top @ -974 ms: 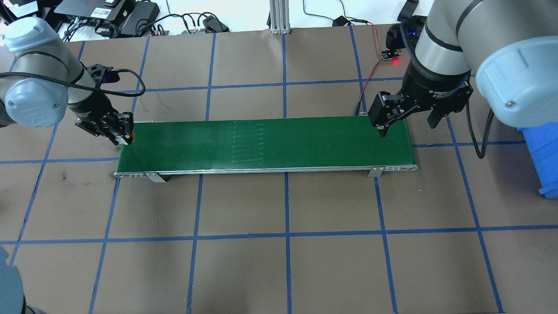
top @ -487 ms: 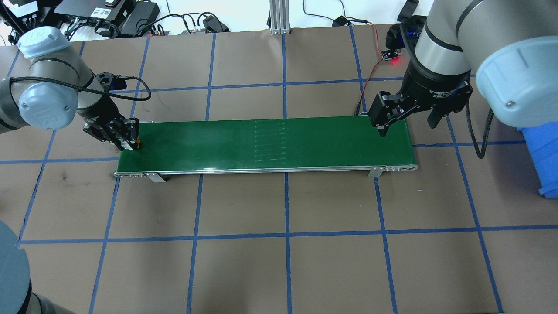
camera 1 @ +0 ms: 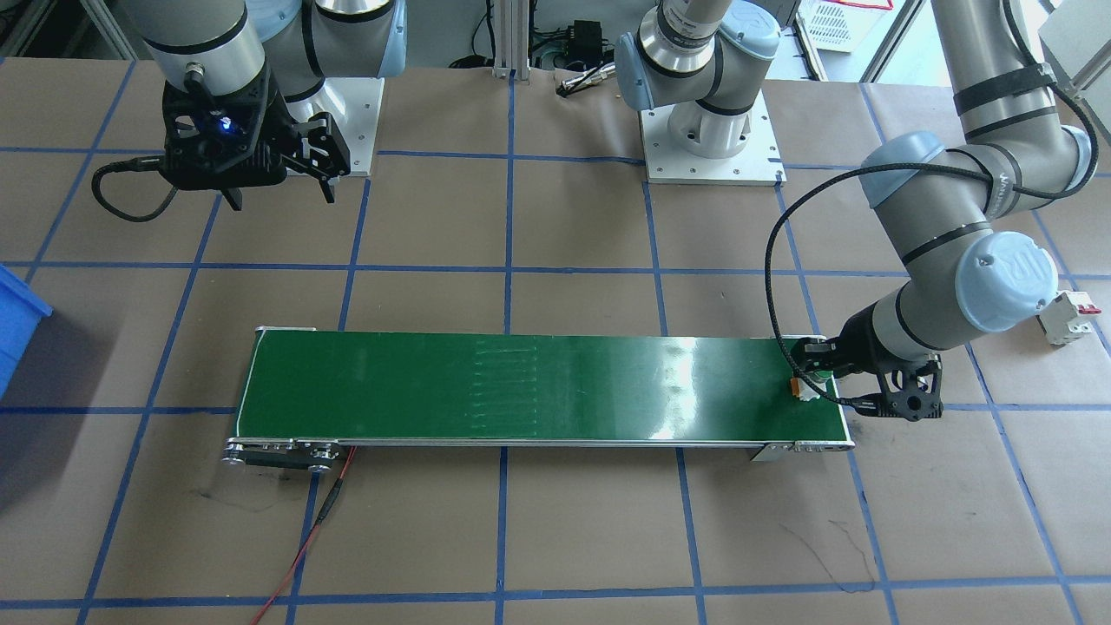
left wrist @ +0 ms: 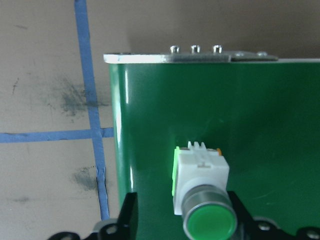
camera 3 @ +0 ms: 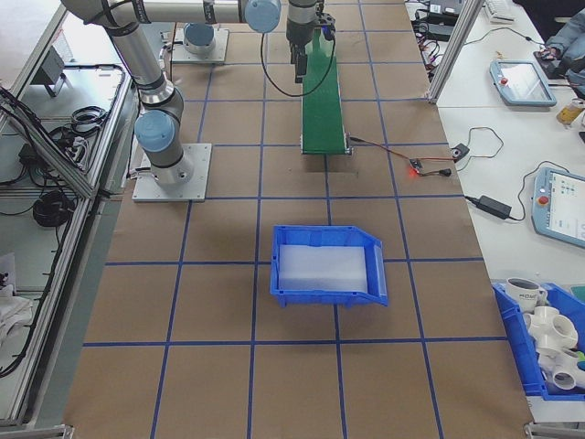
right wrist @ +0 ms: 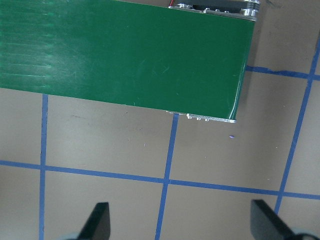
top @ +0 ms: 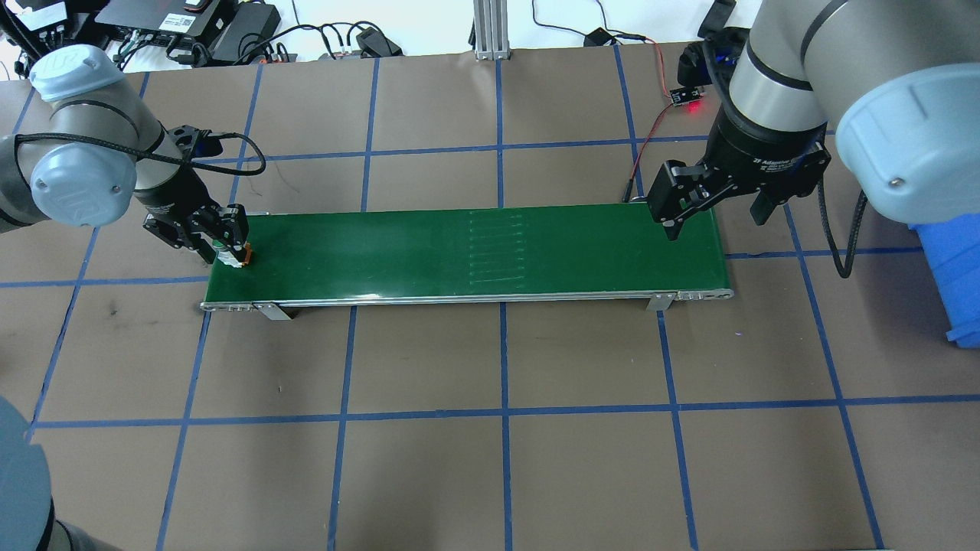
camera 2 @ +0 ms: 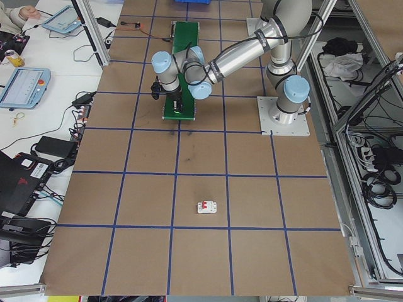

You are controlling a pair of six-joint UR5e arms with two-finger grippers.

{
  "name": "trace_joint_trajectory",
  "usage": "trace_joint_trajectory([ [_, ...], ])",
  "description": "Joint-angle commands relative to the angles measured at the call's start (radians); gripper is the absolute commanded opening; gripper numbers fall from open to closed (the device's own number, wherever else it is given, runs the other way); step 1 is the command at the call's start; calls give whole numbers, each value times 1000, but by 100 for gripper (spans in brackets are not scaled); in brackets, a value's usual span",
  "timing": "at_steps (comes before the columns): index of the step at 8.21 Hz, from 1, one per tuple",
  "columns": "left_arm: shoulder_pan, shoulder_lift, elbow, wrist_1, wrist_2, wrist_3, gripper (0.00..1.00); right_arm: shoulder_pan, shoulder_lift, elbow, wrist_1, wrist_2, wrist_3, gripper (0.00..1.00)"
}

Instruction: Move button from left to right

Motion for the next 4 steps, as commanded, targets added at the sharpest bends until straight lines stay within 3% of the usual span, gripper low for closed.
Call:
trace_joint_trajectory([
  [1, -73, 87, 1, -53, -2, -79, 100, 0, 0, 0, 0, -1, 0, 100],
  [4, -197, 284, 2, -156, -2, -213, 100, 0, 2, 0, -6, 8, 0, 100],
])
